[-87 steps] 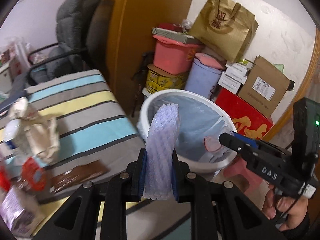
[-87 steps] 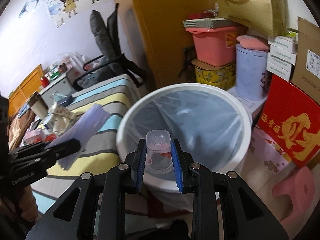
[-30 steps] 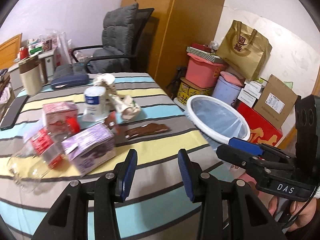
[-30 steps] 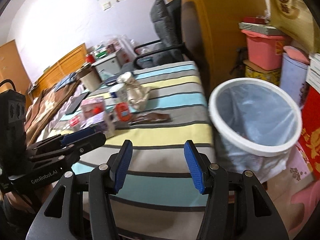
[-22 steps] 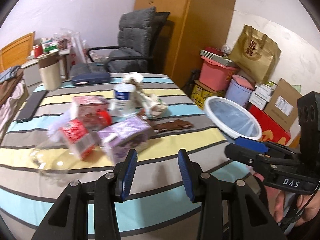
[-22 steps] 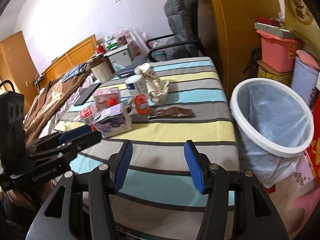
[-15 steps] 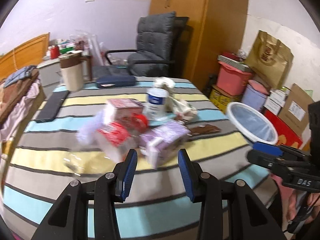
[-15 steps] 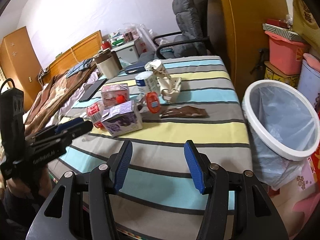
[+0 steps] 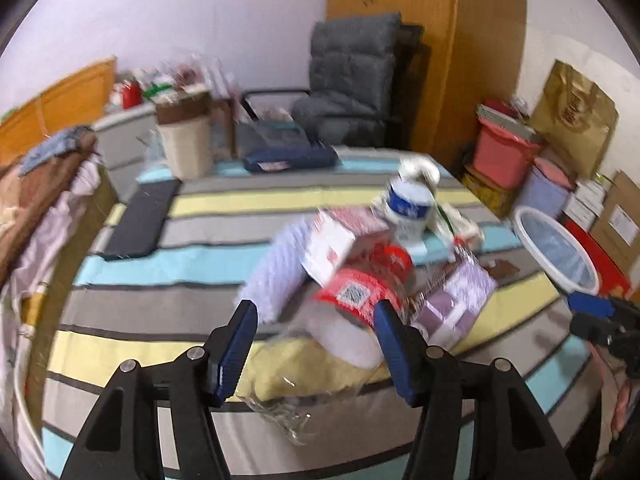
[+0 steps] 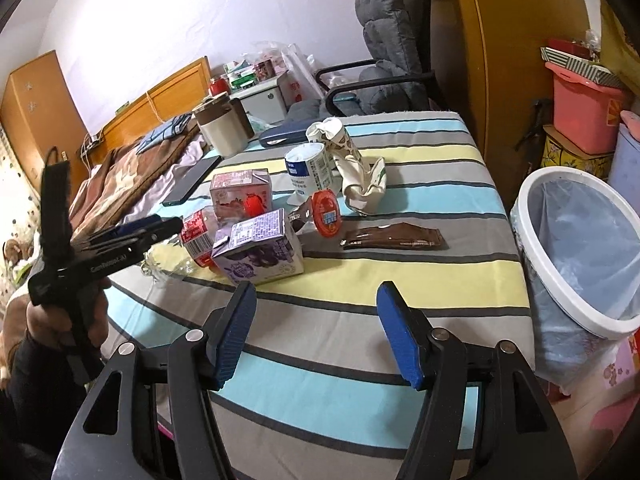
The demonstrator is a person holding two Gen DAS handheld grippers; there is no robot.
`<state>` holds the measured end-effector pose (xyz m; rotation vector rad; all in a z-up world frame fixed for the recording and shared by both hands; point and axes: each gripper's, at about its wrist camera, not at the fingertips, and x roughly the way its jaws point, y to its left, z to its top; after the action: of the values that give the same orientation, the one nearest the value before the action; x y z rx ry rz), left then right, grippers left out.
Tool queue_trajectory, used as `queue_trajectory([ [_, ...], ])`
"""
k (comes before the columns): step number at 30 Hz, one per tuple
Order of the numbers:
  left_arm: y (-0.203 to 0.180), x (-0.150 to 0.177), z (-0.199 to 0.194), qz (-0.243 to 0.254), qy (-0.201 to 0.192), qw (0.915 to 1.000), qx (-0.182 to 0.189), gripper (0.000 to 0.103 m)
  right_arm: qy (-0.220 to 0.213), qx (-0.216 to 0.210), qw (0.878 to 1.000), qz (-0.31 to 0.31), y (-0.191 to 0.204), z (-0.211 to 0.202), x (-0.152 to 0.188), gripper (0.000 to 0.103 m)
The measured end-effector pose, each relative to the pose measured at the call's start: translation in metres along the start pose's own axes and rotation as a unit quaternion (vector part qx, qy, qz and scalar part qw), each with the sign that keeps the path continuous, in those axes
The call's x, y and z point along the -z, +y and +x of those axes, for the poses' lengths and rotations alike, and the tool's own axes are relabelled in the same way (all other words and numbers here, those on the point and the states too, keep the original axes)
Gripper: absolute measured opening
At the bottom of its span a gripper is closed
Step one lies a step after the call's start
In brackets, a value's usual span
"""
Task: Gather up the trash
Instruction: 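Grasp the Coca-Cola bottle with the left gripper while the right gripper grasps the purple milk carton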
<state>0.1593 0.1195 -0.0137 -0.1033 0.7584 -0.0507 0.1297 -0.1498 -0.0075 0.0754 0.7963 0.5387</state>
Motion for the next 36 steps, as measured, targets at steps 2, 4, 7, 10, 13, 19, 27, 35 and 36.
queue_trajectory([
  [2, -0.003, 0.005, 0.003, 0.011, 0.012, 0.9998, 0.01, 0.065, 0.002, 0.0, 1.0, 0.002, -0.001, 0.001, 0.0, 0.064],
  [4, -0.01, 0.01, 0.001, 0.023, 0.015, 0.9995, 0.013, 0.065, 0.002, 0.001, 1.0, 0.004, -0.002, 0.001, -0.001, 0.064],
  [7, -0.018, 0.016, -0.004, 0.019, 0.023, 0.9983, 0.049, 0.065, 0.004, 0.001, 1.0, 0.004, -0.002, 0.003, -0.002, 0.064],
  [10, -0.023, 0.016, -0.002, 0.014, 0.026, 0.9985, 0.047, 0.065, 0.004, 0.0, 1.0, 0.004, 0.0, 0.003, -0.002, 0.064],
  [13, -0.024, 0.015, 0.009, -0.001, 0.04, 0.9987, 0.031, 0.065, 0.005, -0.002, 1.0, 0.004, 0.002, 0.004, -0.003, 0.064],
  [19, -0.02, 0.023, 0.011, -0.039, 0.038, 0.9984, 0.014, 0.065, 0.002, 0.001, 1.0, 0.002, 0.007, 0.002, -0.005, 0.064],
  [27, -0.009, 0.044, -0.015, -0.078, 0.019, 0.9967, -0.016, 0.065, 0.009, -0.004, 1.0, -0.028, 0.037, 0.025, -0.015, 0.064],
  [35, 0.008, 0.053, -0.031, -0.098, 0.013, 0.995, -0.019, 0.065, 0.042, 0.035, 0.996, -0.069, 0.071, 0.073, -0.018, 0.064],
  [36, 0.008, 0.053, -0.032, -0.098, 0.013, 0.9949, -0.018, 0.065, 0.042, 0.044, 0.996, -0.072, 0.072, 0.076, -0.017, 0.064],
])
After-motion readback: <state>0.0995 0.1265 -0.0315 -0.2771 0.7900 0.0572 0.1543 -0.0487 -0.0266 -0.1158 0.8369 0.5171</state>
